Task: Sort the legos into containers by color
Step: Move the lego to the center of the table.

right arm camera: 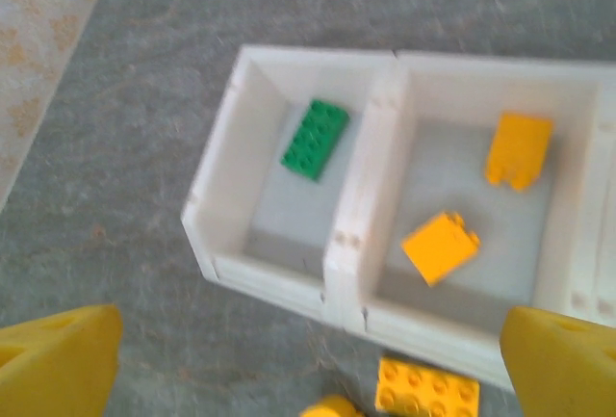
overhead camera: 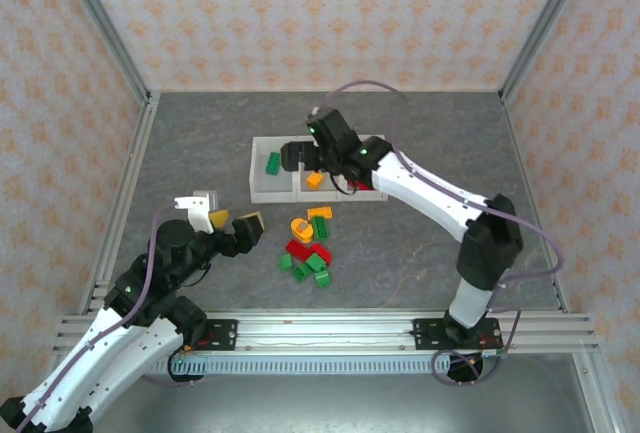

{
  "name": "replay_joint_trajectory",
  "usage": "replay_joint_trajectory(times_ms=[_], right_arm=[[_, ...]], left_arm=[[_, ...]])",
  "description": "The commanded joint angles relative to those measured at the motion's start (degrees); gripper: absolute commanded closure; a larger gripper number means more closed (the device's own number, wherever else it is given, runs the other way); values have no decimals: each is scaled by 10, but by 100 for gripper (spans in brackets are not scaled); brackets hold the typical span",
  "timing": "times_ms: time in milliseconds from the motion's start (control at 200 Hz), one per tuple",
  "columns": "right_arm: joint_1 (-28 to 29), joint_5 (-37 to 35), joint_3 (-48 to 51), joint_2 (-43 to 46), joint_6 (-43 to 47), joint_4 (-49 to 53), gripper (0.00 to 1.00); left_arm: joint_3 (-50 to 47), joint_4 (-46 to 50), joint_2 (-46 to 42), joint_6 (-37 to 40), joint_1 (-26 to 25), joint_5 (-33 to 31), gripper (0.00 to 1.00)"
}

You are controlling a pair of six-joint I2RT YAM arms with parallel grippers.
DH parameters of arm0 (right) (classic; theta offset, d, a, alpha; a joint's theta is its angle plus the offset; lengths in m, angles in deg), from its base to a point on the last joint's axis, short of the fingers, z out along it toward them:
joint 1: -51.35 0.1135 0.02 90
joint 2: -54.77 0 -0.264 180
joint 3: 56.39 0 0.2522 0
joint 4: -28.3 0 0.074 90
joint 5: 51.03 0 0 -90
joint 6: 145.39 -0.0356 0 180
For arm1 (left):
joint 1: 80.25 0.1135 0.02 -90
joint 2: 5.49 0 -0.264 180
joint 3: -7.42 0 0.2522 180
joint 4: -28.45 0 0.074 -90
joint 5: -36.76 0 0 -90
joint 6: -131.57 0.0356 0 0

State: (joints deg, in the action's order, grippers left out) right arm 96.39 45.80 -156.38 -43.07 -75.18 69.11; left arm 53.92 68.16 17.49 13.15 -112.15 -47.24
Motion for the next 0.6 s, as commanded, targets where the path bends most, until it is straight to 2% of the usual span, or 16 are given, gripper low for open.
replay_joint_trajectory(times_ms=[0, 135, 285, 596], right_arm=[[-3, 19, 94, 38, -28, -37, 1], [-2, 56, 195, 84, -40, -75, 1], [-2, 70, 264, 100, -50, -96, 3], [-1, 111, 299, 41, -44, -143, 12]], left_arm=[[4, -15, 0, 15, -3, 12, 1], [3, -16, -1, 15, -3, 16, 1], [3, -16, -2, 16, -3, 14, 1], [3, -15, 0, 14, -3, 12, 1]])
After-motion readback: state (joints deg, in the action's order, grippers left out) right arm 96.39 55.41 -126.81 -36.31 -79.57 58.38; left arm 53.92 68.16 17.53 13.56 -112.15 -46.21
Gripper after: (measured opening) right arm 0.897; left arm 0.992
